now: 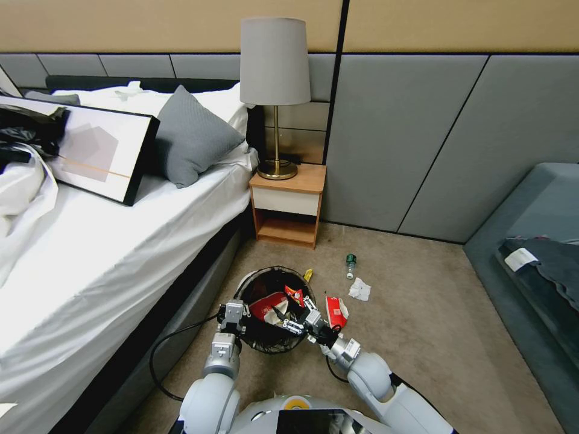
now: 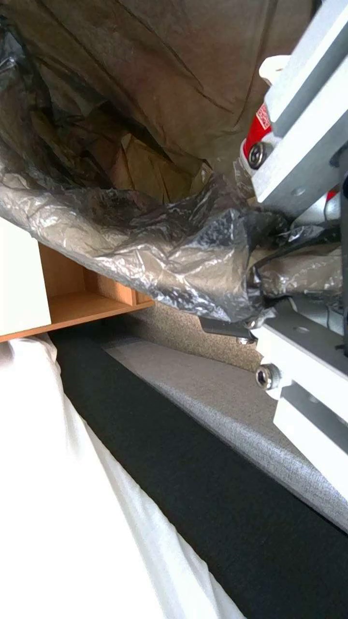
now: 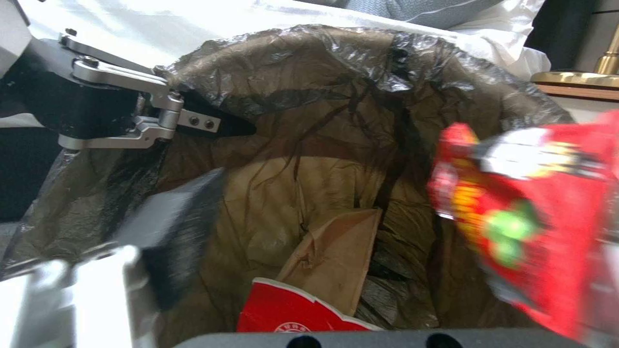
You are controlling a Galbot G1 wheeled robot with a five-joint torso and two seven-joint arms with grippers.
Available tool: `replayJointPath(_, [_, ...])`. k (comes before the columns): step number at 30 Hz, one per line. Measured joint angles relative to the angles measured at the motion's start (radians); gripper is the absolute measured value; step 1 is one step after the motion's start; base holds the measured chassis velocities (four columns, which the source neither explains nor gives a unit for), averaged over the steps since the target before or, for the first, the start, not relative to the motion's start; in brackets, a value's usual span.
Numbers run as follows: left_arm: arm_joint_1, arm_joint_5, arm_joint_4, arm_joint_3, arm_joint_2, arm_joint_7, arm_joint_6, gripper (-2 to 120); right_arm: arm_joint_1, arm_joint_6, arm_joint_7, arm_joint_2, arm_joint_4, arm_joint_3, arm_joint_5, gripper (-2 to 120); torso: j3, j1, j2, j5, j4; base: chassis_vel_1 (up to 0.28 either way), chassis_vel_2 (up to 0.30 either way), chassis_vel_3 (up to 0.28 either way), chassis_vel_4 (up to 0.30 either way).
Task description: Pick up the trash bin, then pick up the garbage from the floor and place it into the trash bin.
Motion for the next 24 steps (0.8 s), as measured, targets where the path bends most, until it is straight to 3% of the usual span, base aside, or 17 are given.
replayJointPath(16, [0.000,0.001,0.000,0.011,0.004,0.001,0.004,2,0.023,0.009,-0.011,-0.038,0.038,0.020,-0.056,100,0.000,0.000,0.000,0.0001,0.0000,0.000,0.000,0.000,0.000])
replayJointPath(24, [-0.001,0.004,-0.015,0.016,0.003,0.003,0.005,2,0.023,-0.081,0.053,-0.085,0.046,0.006,-0.086,100,0.000,0.000,0.000,0.0001,0.0000,0.000,0.000,0.000,0.000])
